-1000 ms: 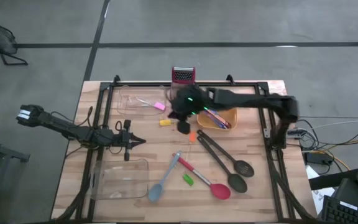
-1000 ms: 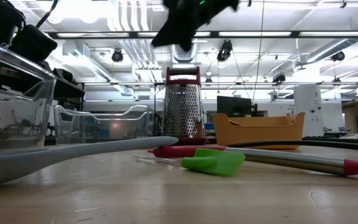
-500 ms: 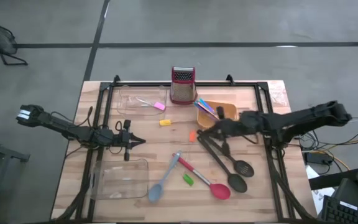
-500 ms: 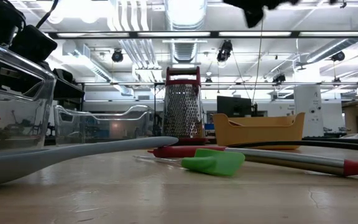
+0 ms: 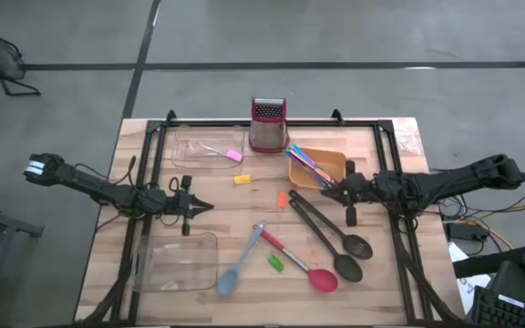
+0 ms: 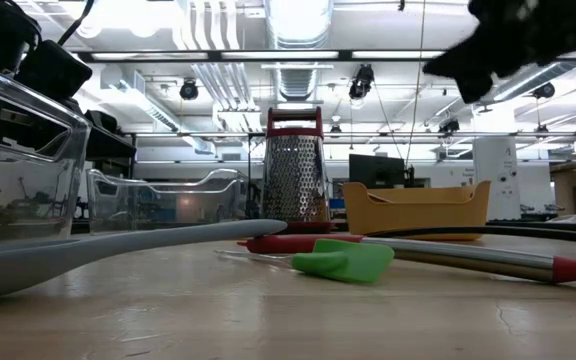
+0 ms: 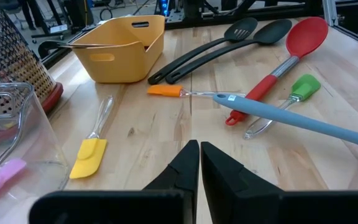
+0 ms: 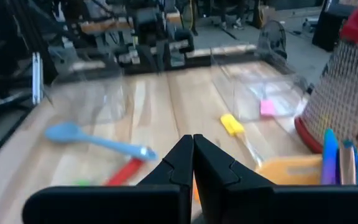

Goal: Pick & Place Kitchen Items
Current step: Put the yellow spatula into the top transparent bin

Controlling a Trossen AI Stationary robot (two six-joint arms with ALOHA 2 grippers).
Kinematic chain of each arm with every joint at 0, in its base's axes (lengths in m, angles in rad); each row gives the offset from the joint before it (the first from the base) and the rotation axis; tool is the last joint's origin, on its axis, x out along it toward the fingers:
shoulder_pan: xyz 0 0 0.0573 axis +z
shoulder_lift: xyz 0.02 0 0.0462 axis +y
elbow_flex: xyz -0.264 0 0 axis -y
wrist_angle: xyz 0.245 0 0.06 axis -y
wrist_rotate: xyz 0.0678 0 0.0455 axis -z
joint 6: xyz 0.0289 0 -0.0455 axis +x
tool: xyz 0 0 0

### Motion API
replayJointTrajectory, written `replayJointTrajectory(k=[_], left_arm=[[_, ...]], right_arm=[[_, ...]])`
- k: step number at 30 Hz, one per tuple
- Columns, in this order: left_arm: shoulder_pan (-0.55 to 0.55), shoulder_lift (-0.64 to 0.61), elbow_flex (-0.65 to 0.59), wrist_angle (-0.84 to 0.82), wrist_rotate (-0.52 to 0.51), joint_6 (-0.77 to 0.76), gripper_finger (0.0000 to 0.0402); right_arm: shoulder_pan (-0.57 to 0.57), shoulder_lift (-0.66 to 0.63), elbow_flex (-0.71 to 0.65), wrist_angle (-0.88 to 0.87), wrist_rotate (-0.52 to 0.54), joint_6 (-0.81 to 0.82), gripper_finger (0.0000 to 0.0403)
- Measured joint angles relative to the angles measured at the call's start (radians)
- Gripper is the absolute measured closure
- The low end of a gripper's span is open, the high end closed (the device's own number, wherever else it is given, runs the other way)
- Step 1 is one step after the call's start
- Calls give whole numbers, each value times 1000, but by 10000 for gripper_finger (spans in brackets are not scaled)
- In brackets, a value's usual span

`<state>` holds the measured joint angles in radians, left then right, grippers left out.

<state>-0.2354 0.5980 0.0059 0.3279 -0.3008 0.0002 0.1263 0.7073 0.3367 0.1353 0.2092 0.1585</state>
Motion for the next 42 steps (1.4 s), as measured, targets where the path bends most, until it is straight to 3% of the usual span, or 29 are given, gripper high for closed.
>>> replayJointTrajectory(k=[3,10,20,28,42], left_arm=[[0,0,0,0,0,0,378],[0,0,0,0,0,0,378],[0,0,0,0,0,0,378],[0,0,0,0,0,0,378],[0,0,0,0,0,0,378]], right_arm=[[-6,-46,-57,6,60,-40,394],[-20,-226,-183,147,67,-80,394],[-29,-473,-249,25,60,-123,394],[-28,-556,-267,2,-48,-54,394],[-29,-634,-199,-216,3,-51,394]])
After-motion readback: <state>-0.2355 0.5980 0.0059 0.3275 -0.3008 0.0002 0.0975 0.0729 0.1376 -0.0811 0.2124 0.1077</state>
